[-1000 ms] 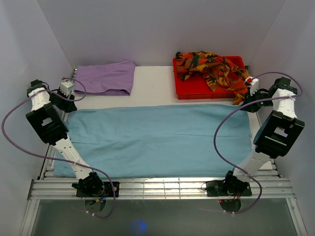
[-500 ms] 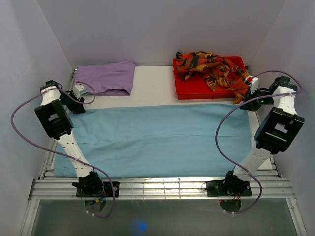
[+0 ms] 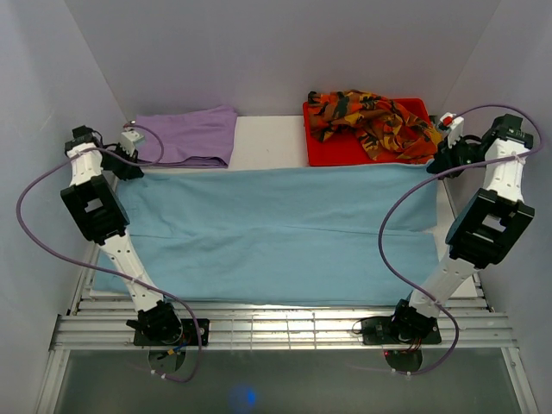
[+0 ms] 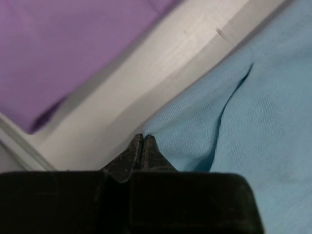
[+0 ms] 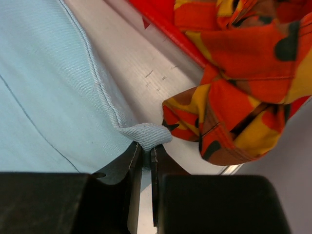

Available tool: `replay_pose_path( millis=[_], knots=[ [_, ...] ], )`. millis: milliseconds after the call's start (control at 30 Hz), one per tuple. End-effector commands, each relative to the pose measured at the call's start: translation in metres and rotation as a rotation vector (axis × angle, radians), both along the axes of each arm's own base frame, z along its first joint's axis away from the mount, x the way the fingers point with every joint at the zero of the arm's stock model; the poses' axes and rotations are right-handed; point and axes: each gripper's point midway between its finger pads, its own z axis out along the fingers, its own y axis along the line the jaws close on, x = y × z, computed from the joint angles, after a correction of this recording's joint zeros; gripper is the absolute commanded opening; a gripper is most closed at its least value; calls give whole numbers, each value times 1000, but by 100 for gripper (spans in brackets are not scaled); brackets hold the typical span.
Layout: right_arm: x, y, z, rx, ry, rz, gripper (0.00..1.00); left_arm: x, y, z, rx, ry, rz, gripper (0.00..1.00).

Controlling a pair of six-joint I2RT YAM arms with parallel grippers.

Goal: Fold and stack the trousers
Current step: Fold the trousers

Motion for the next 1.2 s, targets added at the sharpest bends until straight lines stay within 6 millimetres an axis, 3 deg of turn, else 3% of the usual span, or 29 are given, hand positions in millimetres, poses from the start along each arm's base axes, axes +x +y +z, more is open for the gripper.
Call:
replay_pose_path(
  millis=[0,133,200,333,500,533,567,600,700,767,800,833,867,900,933,1000,1033,1067,1167],
  knots=[
    [23,-12,41,-20,-123,-14,8,54,29,98,89,-317,114,0],
    [35,-18,52,-32,-161,-18,8,61,32,125,108,-392,132,0],
    [36,-20,55,-38,-170,-19,8,60,32,129,122,-406,128,0],
    [23,-18,63,-44,-187,2,8,49,38,147,155,-471,151,0],
    [-13,-18,63,-73,-195,56,8,7,32,184,151,-578,159,0],
    [-22,-18,72,-90,-217,60,8,-3,36,189,156,-587,166,0],
    [-29,-18,75,-95,-227,66,8,-16,34,178,142,-566,169,0],
    [-41,-19,76,-84,-220,62,8,-29,31,197,177,-615,145,0],
    [-75,-19,73,-146,-238,113,8,-74,26,197,210,-639,126,0],
    [-105,-11,56,-186,-227,163,8,-106,25,184,190,-608,122,0],
    [-119,-18,43,-230,-199,169,8,-129,13,157,141,-527,116,0],
    [-139,-10,22,-264,-191,227,8,-147,18,159,212,-559,87,0],
    [-155,-15,7,-309,-149,235,8,-160,17,148,216,-540,91,0],
    [-167,-14,-8,-329,-127,256,8,-184,3,117,163,-463,93,0],
    [-190,-4,-35,-322,-85,281,8,-201,11,111,245,-483,55,0],
    [-215,-11,-65,-407,-47,331,8,-234,7,76,250,-385,50,0],
    [-222,-13,-74,-451,-51,338,8,-254,5,49,267,-343,22,0],
    [-236,-14,-100,-478,-21,355,8,-269,7,30,283,-271,24,0],
    [-244,-15,-127,-493,-1,356,8,-300,0,-22,254,-127,18,0]
  ],
)
